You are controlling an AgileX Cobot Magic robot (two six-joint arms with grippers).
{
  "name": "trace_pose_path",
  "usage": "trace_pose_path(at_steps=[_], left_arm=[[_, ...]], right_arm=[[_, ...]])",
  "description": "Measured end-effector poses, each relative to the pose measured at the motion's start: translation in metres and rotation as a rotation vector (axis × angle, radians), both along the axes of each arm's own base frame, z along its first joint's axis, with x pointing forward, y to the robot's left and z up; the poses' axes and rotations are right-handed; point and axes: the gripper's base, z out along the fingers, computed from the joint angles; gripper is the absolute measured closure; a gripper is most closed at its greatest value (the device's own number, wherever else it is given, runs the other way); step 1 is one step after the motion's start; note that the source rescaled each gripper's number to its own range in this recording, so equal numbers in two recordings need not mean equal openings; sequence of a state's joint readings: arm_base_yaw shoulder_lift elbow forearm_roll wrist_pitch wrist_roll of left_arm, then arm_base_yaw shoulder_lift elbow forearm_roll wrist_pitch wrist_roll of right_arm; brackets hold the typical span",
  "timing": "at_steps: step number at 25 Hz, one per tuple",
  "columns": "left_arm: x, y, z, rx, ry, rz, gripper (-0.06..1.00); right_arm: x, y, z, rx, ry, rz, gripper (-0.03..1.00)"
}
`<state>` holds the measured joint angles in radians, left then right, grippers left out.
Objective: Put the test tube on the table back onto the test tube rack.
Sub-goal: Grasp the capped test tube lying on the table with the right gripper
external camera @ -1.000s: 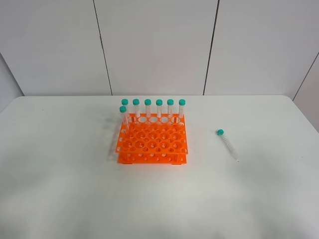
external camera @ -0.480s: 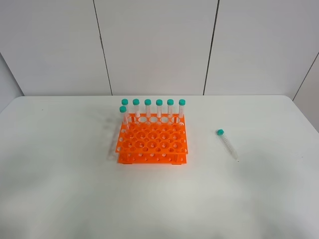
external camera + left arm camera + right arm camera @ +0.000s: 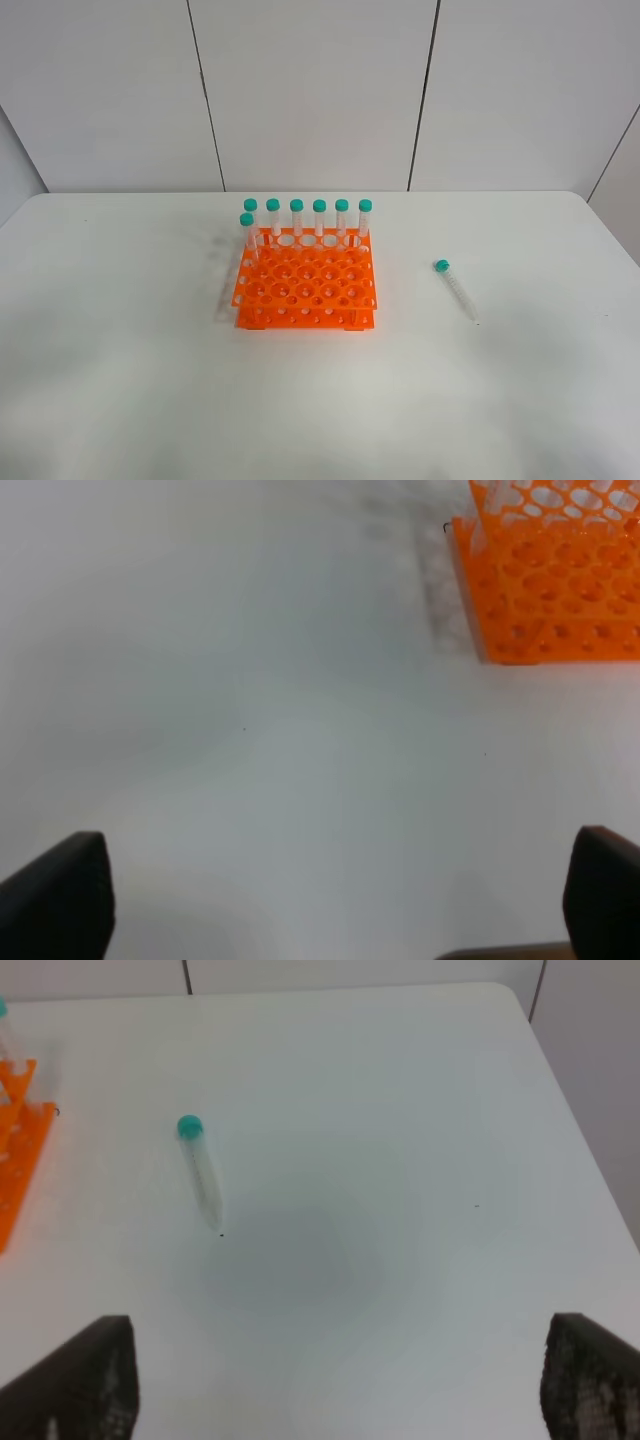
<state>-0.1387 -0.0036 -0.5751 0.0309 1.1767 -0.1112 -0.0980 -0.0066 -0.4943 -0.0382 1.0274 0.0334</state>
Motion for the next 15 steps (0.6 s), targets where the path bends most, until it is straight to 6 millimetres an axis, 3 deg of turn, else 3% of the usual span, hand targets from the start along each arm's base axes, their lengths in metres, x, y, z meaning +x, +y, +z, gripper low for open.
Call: trace_pose_path(at_steps=[5,8,13,15], left_arm=[[0.0,0.0,0.0,0.0,0.0,0.0,-0.06],[0.0,0.0,0.0,0.0,0.0,0.0,-0.06],[0.0,0.0,0.0,0.0,0.0,0.0,-0.06],[0.0,0.0,0.0,0.0,0.0,0.0,-0.06]], right_arm=[[0.0,0.0,0.0,0.0,0.0,0.0,0.09],[-0.004,0.001,0.01,-0.005,-0.04,0.008,0.09],[-0.017,0.009,0.068,-0.001,-0.322,0.07,0.2],[-0.011,0.009,0.089,-0.015,-0.366,0.088,0.23]])
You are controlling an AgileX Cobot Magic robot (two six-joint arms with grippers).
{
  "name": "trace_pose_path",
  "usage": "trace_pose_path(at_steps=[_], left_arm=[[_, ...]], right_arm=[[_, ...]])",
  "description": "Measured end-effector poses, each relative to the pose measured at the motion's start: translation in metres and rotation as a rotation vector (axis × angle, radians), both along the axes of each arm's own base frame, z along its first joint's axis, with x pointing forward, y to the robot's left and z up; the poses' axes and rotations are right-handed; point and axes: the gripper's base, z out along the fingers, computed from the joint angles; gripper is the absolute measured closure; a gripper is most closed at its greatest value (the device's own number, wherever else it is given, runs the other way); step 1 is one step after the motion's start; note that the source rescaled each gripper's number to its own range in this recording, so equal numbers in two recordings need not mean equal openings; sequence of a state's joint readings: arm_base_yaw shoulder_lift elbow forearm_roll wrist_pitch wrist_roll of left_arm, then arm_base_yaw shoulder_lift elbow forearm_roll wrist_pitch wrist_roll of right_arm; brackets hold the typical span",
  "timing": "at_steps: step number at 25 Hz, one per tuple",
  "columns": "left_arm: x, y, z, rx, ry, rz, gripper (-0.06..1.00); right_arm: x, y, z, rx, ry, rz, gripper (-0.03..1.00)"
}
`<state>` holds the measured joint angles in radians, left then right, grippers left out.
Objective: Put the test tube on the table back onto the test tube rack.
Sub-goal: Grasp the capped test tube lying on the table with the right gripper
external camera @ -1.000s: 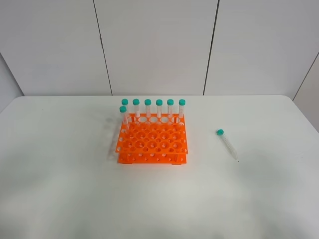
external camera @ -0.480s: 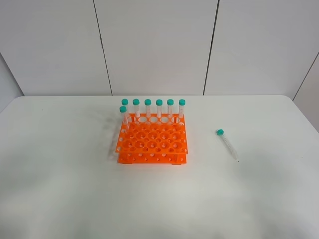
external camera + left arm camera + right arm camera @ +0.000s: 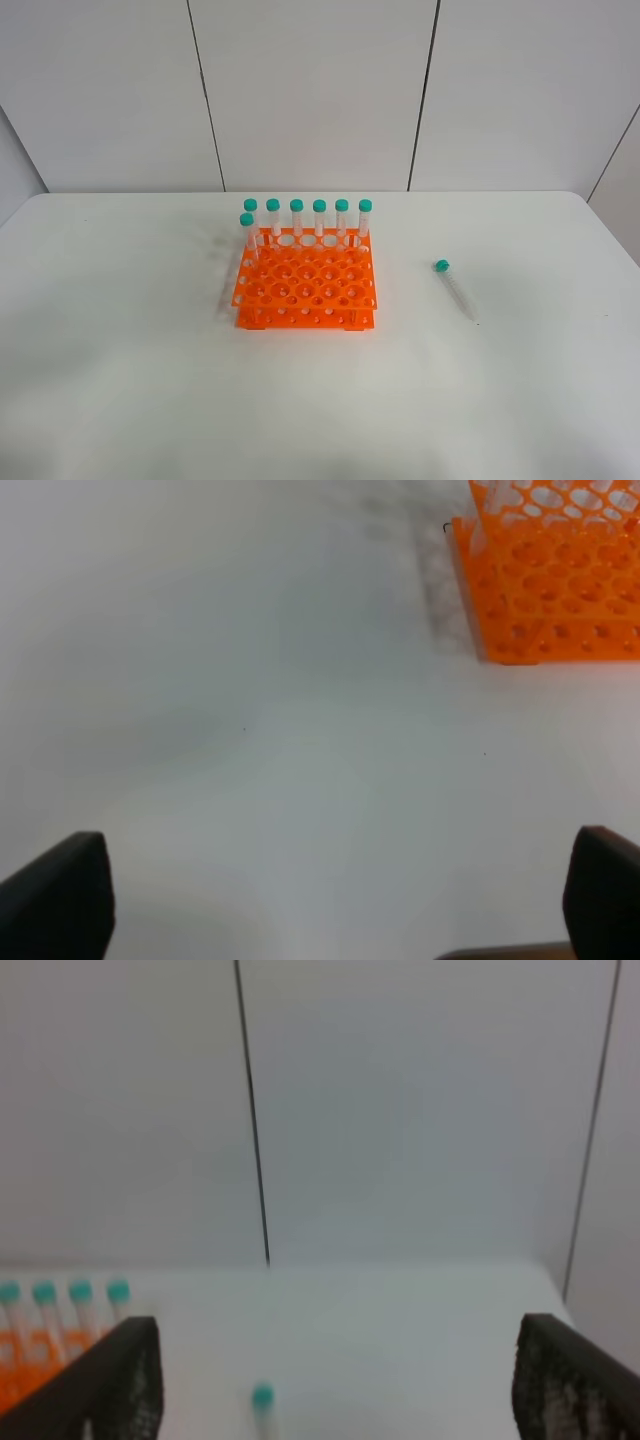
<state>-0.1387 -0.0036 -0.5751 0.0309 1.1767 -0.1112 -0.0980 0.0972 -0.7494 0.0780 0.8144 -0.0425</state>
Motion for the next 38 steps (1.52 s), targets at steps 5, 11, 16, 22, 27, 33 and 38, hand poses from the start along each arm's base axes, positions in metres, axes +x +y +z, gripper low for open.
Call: trace_pose_path(at_steps=[5,11,16,22,27,33,38], left_arm=[[0.0,0.0,0.0,0.0,0.0,0.0,-0.06],[0.0,0.0,0.0,0.0,0.0,0.0,-0.06],[0.0,0.0,0.0,0.0,0.0,0.0,-0.06],[0.0,0.0,0.0,0.0,0.0,0.0,-0.06],[0.0,0.0,0.0,0.0,0.0,0.0,-0.06],[0.0,0.0,0.0,0.0,0.0,0.0,-0.06],[0.0,0.0,0.0,0.0,0.0,0.0,-0.06]], right_arm=[[0.058,-0.004,0.038,-0.024,0.123,0.027,0.24],[0.162,-0.007,0.038,0.003,0.509,0.12,0.25],[0.25,-0.01,0.007,0.042,0.792,0.206,0.25],[0.323,-0.016,-0.049,0.093,1.002,0.222,0.25],[0.357,0.0,-0.107,0.044,1.15,0.257,0.25],[0.383,0.036,-0.166,-0.069,1.225,0.272,0.25],[0.389,0.04,-0.193,-0.047,1.276,0.232,0.25]])
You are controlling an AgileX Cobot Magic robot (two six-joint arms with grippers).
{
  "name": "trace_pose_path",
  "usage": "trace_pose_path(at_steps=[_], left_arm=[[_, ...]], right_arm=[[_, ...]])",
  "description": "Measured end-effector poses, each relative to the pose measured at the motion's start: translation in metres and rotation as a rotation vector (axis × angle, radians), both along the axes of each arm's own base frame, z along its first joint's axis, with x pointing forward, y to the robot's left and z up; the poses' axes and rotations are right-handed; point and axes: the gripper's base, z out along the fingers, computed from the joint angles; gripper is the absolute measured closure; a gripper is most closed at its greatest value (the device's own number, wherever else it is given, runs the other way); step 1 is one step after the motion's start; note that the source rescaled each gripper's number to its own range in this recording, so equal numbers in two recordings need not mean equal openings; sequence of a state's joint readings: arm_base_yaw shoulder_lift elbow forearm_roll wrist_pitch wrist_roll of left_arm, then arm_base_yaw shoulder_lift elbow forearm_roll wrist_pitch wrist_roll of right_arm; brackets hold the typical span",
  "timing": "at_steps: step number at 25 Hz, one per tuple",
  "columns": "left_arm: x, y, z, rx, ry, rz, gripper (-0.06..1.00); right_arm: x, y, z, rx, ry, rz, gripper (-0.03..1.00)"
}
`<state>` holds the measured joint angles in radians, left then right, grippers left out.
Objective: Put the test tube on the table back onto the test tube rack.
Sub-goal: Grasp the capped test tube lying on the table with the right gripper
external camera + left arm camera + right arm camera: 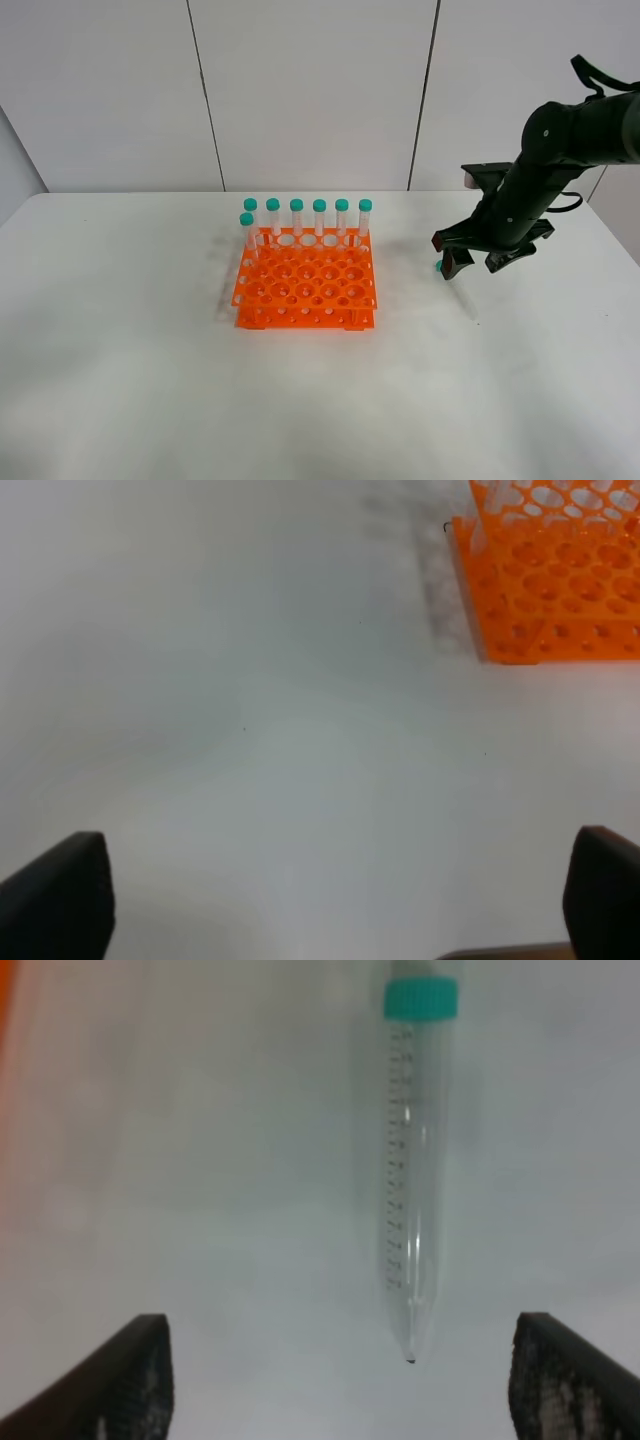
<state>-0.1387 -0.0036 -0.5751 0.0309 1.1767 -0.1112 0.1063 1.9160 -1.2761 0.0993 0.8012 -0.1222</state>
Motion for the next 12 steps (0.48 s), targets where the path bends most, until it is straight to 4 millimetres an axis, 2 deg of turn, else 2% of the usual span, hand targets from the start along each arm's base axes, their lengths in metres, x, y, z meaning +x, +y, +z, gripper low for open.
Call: trace_pose_path(at_steps=[4,12], left_arm=[[0.0,0.0,0.0,0.0,0.0,0.0,-0.06],[0.0,0.0,0.0,0.0,0.0,0.0,-0.06]], right_arm=[[0.003,-0.003,-0.015,-0.037,0.026,-0.018,0.25],[0.008,-0.004,-0.031,-0.049,0.034,-0.024,0.25]])
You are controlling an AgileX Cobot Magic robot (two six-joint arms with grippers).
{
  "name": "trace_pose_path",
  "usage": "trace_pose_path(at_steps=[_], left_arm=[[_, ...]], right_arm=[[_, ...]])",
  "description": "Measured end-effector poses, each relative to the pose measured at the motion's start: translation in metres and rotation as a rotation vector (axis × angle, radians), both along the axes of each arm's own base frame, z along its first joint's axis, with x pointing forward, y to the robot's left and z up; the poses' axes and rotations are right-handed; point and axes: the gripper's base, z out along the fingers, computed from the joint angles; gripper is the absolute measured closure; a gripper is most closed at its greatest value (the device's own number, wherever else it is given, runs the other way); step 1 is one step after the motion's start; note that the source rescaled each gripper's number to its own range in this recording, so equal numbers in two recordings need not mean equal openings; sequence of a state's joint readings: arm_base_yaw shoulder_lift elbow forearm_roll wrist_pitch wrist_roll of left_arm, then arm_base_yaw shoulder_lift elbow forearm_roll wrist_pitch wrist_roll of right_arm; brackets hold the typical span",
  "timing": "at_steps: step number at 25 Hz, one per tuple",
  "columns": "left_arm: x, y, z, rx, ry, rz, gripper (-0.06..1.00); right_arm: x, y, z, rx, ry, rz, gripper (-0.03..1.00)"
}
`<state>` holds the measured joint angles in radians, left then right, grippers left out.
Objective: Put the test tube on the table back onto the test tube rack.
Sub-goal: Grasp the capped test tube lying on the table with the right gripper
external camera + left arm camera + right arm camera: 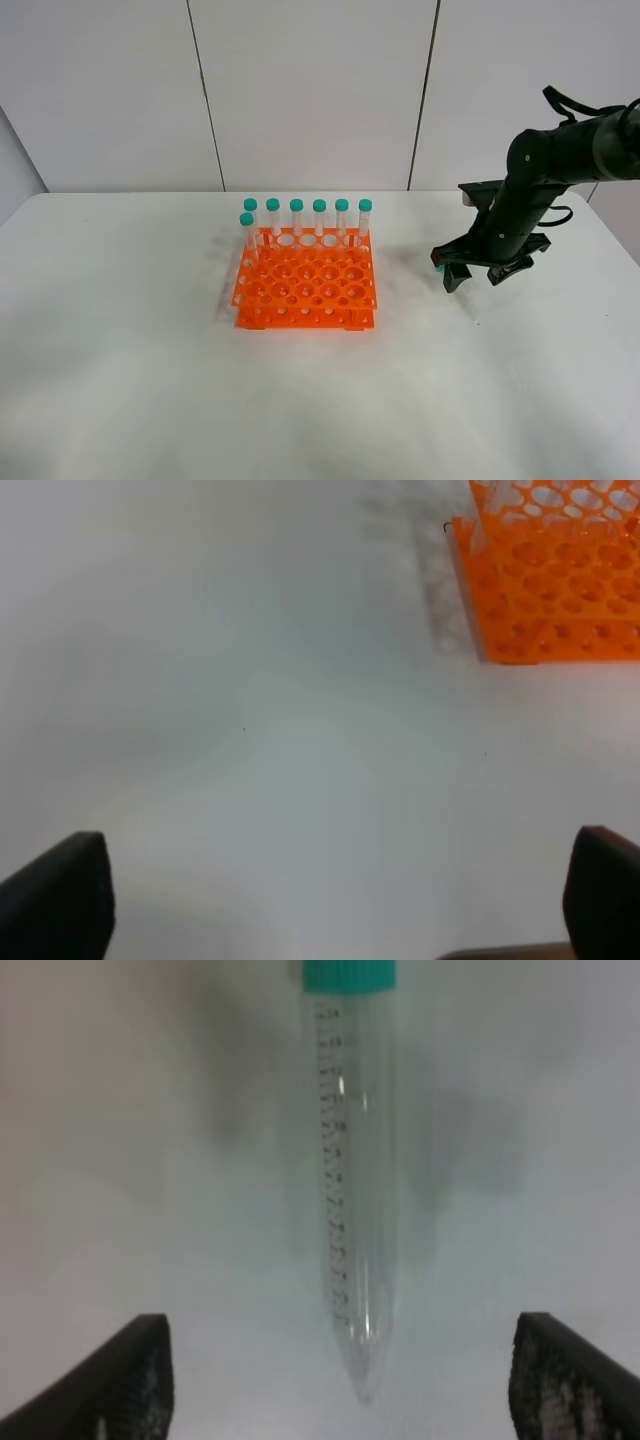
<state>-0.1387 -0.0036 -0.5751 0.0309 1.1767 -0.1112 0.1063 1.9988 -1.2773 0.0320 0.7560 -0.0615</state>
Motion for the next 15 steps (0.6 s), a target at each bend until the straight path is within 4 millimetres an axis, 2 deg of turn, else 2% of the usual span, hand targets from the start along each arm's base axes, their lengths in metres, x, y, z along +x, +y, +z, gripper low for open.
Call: trace_pose_path(at_steps=[6,15], left_arm=[[0.0,0.0,0.0,0.0,0.0,0.0,-0.06],[0.0,0.0,0.0,0.0,0.0,0.0,-0.06]], right_arm=[[0.001,0.0,-0.017,-0.006,0.042,-0.001,0.25],[0.003,-0.001,-0.023,-0.017,0.031,-0.011,0.25]])
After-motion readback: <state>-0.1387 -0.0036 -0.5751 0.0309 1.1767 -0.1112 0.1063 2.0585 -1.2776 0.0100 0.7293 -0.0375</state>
